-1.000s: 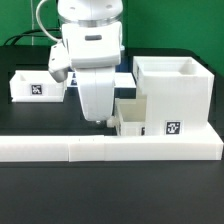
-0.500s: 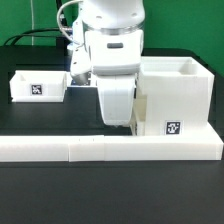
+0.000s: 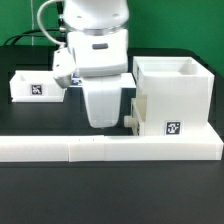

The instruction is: Assemble drawer

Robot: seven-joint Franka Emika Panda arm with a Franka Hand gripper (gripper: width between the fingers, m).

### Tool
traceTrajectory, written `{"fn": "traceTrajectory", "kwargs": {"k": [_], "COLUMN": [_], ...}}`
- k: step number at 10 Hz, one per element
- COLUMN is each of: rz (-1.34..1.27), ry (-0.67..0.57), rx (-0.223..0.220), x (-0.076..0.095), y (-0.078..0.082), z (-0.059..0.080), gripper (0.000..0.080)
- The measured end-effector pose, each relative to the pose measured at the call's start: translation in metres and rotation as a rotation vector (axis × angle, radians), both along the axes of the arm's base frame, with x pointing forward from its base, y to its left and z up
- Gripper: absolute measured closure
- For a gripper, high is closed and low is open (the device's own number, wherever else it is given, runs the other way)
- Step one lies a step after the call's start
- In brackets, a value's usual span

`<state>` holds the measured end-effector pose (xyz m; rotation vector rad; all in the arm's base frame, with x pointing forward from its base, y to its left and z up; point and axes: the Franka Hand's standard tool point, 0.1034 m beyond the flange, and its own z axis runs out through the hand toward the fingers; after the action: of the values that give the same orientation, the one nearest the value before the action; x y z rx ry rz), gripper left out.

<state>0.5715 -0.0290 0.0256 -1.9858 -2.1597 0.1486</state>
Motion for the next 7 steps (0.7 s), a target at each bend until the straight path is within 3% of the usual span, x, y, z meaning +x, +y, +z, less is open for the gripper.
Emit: {"fn": "traceTrajectory", "kwargs": {"k": [2, 4, 5, 7], "rz": [0.045, 0.042, 0.021, -0.053], "ry": [-0.018, -0.061, -0.106, -0.154], "rx": [0.014, 0.008, -0.001, 0.002], "x": [0.002, 0.0, -0.011, -0.056], "y": [-0.022, -0.038, -0.046, -0.051], "z": [0.007, 0.023, 0.033, 0.043], "gripper": [0.015, 0.015, 0.015, 0.015]}}
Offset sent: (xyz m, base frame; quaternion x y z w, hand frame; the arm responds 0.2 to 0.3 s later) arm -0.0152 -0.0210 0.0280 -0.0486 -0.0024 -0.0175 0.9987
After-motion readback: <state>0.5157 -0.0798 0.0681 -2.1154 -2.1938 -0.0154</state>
